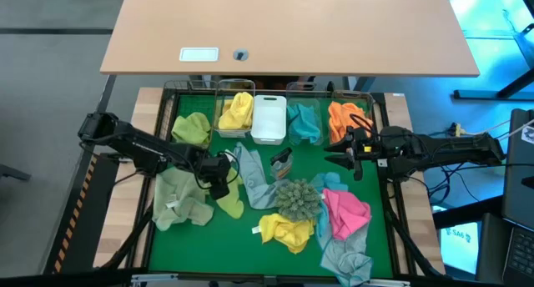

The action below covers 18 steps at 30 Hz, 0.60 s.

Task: Sort microfiber towel by color & place in baskets
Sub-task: Put the green microfiber towel into the gold wire basket

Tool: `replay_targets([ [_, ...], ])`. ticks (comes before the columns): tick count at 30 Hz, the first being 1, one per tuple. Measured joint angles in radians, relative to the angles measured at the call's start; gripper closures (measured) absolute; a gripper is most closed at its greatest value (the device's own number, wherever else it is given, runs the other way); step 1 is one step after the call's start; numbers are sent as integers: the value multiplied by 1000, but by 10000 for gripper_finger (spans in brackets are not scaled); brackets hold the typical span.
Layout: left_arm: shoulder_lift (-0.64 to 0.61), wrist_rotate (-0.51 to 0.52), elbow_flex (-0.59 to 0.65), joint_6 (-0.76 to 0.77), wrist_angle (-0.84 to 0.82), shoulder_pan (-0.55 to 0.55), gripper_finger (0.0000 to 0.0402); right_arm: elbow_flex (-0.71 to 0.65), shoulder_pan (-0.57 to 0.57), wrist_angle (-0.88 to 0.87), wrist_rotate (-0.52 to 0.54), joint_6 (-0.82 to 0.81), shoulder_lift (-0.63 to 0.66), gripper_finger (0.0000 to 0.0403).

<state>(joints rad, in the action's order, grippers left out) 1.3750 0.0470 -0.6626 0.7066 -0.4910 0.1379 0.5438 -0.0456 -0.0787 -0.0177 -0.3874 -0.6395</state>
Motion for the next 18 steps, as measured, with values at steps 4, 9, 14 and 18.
replay_targets([
  [4,0,43,50,-3,63,0,206,0,0,0,0,0,0,231],
  [9,3,82,105,-9,91,1,207,0,0,-1,0,0,0,231],
  [14,12,92,138,-10,115,2,207,0,0,-2,0,0,0,231],
  [18,13,104,142,-10,132,4,224,0,0,-5,0,0,0,231],
])
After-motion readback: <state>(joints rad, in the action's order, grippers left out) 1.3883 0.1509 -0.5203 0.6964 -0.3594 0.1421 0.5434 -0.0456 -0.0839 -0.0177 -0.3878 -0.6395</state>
